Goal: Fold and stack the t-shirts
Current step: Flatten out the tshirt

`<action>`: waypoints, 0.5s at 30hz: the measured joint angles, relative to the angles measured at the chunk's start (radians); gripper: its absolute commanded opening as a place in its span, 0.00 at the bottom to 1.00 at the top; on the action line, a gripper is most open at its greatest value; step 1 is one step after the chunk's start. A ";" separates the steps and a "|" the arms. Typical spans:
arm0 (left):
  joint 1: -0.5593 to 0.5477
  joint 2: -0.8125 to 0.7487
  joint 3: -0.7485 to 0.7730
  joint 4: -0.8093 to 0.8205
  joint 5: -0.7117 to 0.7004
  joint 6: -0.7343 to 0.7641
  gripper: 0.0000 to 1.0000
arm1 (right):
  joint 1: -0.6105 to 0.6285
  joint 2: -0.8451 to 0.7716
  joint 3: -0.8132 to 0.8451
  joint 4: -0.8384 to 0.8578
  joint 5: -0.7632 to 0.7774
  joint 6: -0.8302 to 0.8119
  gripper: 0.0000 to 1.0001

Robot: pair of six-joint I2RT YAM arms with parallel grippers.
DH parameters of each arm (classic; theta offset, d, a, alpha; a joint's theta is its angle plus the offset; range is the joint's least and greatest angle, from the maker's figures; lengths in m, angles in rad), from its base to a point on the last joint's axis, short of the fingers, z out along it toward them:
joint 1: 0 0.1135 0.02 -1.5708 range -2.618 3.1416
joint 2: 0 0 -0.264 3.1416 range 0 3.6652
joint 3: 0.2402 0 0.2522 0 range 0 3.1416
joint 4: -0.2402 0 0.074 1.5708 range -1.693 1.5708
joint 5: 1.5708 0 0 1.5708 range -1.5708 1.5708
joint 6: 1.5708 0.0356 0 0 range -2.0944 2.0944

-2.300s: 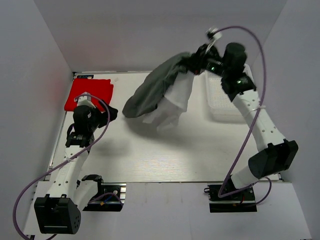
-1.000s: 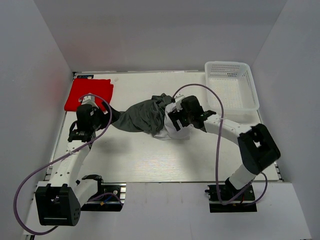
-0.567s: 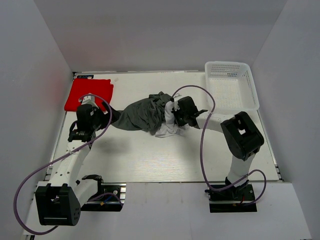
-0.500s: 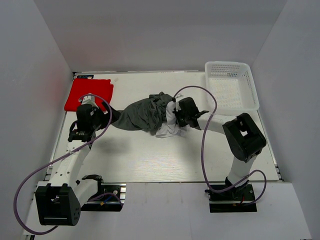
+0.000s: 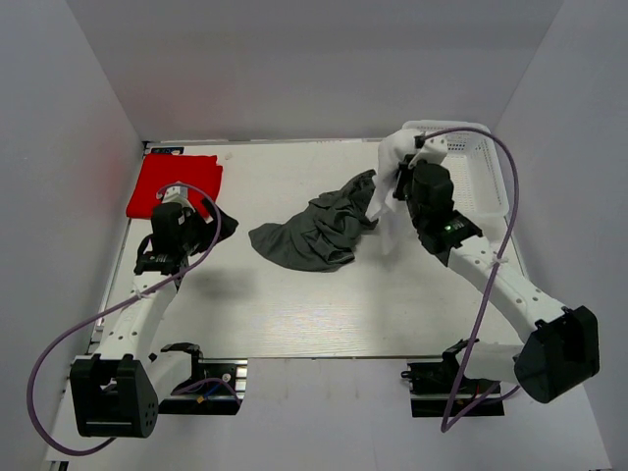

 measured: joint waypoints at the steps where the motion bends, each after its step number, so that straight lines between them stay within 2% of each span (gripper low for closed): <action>1: 0.000 0.001 0.001 0.000 0.005 0.000 1.00 | -0.014 -0.001 0.026 -0.002 0.014 -0.006 0.00; 8: 0.000 0.016 0.003 -0.003 0.008 0.000 1.00 | -0.076 0.059 0.250 -0.034 0.085 -0.078 0.00; 15: 0.000 0.025 0.005 -0.005 0.007 0.000 1.00 | -0.194 0.150 0.445 -0.048 0.138 -0.131 0.00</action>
